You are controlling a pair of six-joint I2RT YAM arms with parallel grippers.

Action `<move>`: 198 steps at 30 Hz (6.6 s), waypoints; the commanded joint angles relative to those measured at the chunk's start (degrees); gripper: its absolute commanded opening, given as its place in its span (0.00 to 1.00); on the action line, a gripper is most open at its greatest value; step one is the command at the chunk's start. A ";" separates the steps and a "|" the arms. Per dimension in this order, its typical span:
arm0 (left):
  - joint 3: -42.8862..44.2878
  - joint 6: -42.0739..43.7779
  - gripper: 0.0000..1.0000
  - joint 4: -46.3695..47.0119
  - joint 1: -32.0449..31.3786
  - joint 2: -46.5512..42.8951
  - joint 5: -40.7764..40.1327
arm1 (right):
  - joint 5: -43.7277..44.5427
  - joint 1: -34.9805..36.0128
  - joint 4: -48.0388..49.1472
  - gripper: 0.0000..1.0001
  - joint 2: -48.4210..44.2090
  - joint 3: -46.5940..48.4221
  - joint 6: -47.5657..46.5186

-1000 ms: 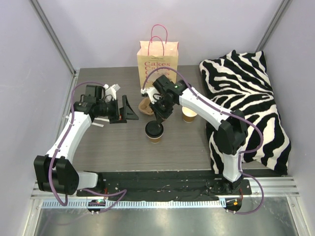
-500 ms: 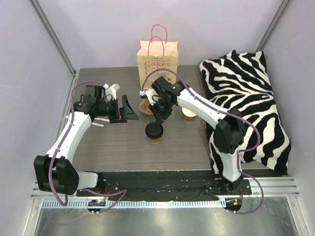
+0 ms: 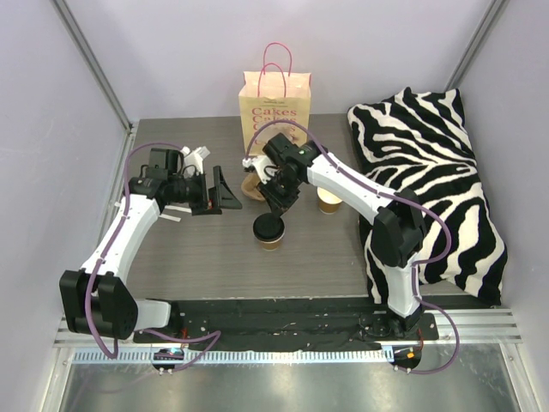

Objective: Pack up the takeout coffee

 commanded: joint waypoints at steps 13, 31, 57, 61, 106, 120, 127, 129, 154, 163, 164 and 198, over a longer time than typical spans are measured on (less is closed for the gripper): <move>-0.92 -0.31 1.00 4.69 0.04 -0.75 12.91 | -6.04 -1.32 -3.03 0.51 -7.44 5.64 -2.73; -9.11 -15.79 0.17 25.08 -9.98 9.69 17.95 | -33.21 -6.69 22.63 0.20 -10.71 -18.34 23.90; -7.08 -10.87 0.00 20.25 -12.27 21.65 9.95 | -30.93 -9.85 25.01 0.11 -3.24 -28.29 25.05; -7.43 -9.02 0.00 18.93 -12.27 23.41 10.21 | -30.93 -10.38 25.19 0.10 -1.83 -28.72 25.05; -8.22 -3.04 0.00 21.13 -10.86 27.65 17.86 | -33.12 -11.35 32.30 0.08 -0.59 -29.96 26.18; -7.61 -6.29 0.00 22.89 -11.74 21.83 20.32 | -37.61 -9.76 35.47 0.09 -5.17 -27.85 31.82; -5.94 -7.96 0.00 23.59 -11.74 19.99 21.46 | -38.75 -9.76 35.64 0.09 -5.95 -26.70 33.05; -5.94 -9.28 0.00 24.29 -11.48 19.55 21.81 | -39.10 -9.76 36.26 0.09 -6.92 -27.14 33.57; -7.25 -19.92 0.00 35.46 -5.94 22.27 20.50 | -40.77 -8.88 51.20 0.09 -9.30 -36.63 46.32; -7.61 -17.90 0.00 33.97 -6.38 25.08 17.69 | -39.46 -8.80 51.38 0.09 -8.25 -38.39 45.27; -7.69 -17.55 0.00 33.27 -6.29 25.60 17.42 | -39.37 -8.80 51.12 0.09 -7.98 -38.39 44.74; -7.43 -12.62 0.00 29.66 -6.29 31.23 15.66 | -20.29 -9.24 39.60 0.06 0.46 -38.39 34.54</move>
